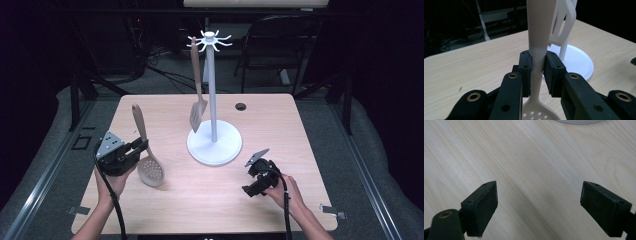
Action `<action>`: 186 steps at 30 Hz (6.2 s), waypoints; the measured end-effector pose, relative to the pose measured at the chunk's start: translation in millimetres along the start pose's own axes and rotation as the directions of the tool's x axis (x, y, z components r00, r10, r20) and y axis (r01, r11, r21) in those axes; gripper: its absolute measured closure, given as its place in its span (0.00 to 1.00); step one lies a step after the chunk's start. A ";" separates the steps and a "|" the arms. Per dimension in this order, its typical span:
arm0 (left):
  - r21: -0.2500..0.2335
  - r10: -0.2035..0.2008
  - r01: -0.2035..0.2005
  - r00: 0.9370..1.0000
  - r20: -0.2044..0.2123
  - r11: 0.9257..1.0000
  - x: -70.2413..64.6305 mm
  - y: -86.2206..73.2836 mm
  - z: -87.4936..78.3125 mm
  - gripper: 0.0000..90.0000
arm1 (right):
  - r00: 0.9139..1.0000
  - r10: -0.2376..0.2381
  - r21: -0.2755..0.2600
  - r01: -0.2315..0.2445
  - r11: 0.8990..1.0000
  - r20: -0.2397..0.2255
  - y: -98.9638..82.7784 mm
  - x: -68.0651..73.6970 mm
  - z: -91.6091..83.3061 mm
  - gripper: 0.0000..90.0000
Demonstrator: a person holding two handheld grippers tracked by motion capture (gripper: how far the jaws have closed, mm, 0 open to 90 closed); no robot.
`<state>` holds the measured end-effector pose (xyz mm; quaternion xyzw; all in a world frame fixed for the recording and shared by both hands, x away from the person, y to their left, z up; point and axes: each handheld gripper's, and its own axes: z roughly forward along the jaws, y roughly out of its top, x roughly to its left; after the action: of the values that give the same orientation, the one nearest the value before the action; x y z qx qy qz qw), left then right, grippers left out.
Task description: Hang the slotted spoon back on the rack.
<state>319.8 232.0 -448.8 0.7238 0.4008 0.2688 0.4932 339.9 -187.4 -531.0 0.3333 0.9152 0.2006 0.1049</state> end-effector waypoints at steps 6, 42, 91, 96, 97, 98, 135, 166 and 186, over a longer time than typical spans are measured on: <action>-0.005 0.030 -0.030 0.999 0.022 1.000 -8.9 7.9 7.0 0.85 | 1.000 0.014 -0.004 -0.014 1.000 0.008 -2.5 -1.9 -0.7 0.16; -0.006 0.090 -0.090 0.988 0.129 0.996 -42.3 43.9 54.3 0.85 | 0.999 0.043 -0.015 -0.042 0.999 0.027 -7.0 -7.1 -4.8 0.15; -0.027 0.073 -0.070 0.990 0.120 0.997 -67.6 137.2 92.8 0.85 | 0.999 0.043 -0.013 -0.043 0.999 0.012 -7.9 -8.7 -4.8 0.15; -0.026 0.072 -0.069 0.992 0.099 0.997 -70.7 143.0 96.3 0.85 | 0.999 0.044 -0.019 -0.044 0.999 0.017 -8.1 -8.1 -4.6 0.15; -0.024 0.076 -0.074 0.993 0.095 0.997 -70.8 143.9 97.0 0.85 | 0.999 0.044 -0.019 -0.044 0.999 0.017 -8.1 -8.1 -4.6 0.15; -0.023 0.073 -0.071 0.993 0.092 0.997 -71.5 144.4 97.8 0.85 | 0.999 0.044 -0.019 -0.043 0.999 0.016 -8.1 -8.2 -4.5 0.15; -0.008 0.073 -0.072 0.996 0.046 0.997 -75.0 146.6 126.6 0.85 | 0.999 0.038 -0.016 -0.037 0.999 0.011 -7.3 -7.5 -3.8 0.15; 0.056 0.044 -0.048 0.996 0.071 0.997 -68.8 110.7 86.6 0.19 | 0.999 0.036 -0.018 -0.036 0.999 0.011 -7.7 -8.2 -6.1 0.15; 0.175 0.061 -0.065 0.998 0.026 0.982 -47.1 37.1 41.2 0.13 | 0.999 0.032 -0.010 -0.032 0.999 0.009 -7.3 -7.2 -6.9 0.14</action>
<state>338.6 164.6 -429.2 0.7796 0.3947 0.2404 0.4227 338.9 -199.3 -527.6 0.3484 0.9082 0.2053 0.1077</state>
